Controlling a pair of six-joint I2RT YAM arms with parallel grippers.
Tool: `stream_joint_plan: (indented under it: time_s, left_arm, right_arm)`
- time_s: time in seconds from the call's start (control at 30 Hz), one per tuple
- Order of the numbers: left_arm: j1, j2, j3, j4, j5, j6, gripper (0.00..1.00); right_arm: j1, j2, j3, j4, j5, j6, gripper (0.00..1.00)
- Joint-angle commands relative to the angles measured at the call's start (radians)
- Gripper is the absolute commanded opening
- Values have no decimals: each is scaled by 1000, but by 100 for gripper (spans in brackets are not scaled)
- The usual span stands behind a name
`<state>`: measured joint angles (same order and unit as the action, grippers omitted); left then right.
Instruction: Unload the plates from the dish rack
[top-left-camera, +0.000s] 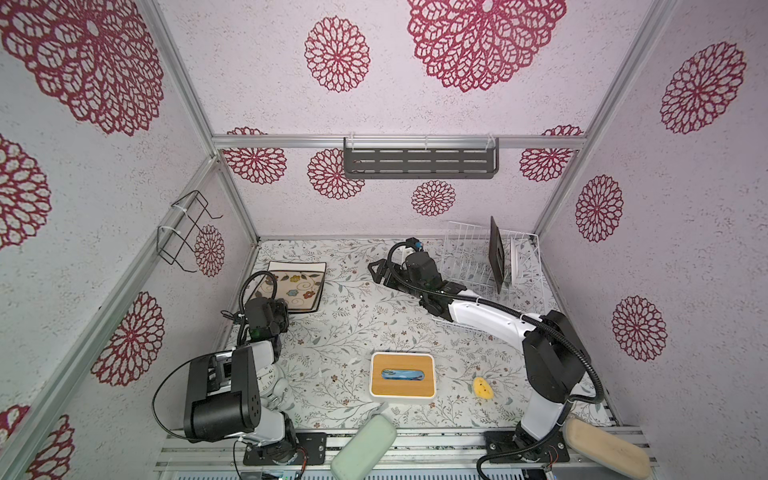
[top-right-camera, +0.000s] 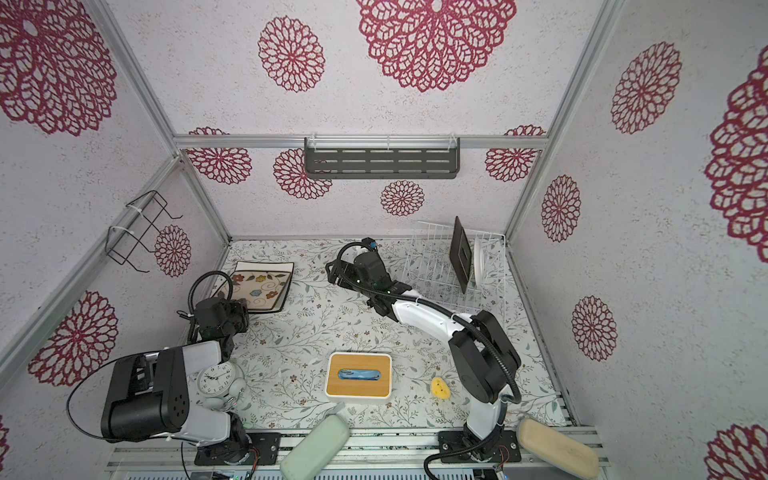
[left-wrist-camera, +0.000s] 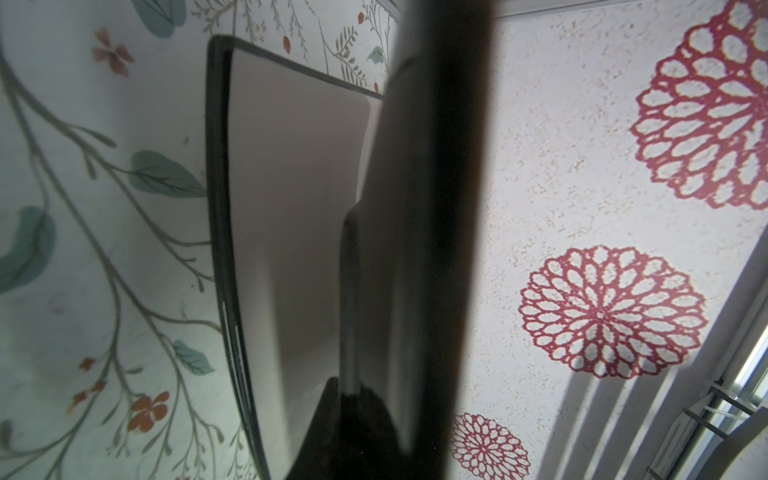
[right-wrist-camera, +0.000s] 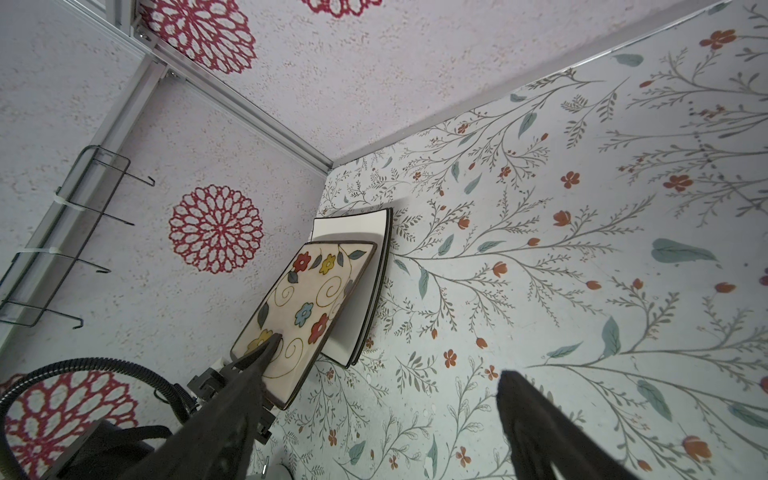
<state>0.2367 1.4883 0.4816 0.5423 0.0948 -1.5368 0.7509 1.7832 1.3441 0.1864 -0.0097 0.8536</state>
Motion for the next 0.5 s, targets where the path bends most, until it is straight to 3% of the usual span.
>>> stream_joint_plan:
  time_s: [0.0,0.47]
  left_arm:
    - [11,-13,65,226,5,-11,0]
    - [12,24,80,223,3,3,0]
  right_arm:
    - [3,-26,41,6,44,-26,91]
    - [7,-16,75,7,40,-18,91]
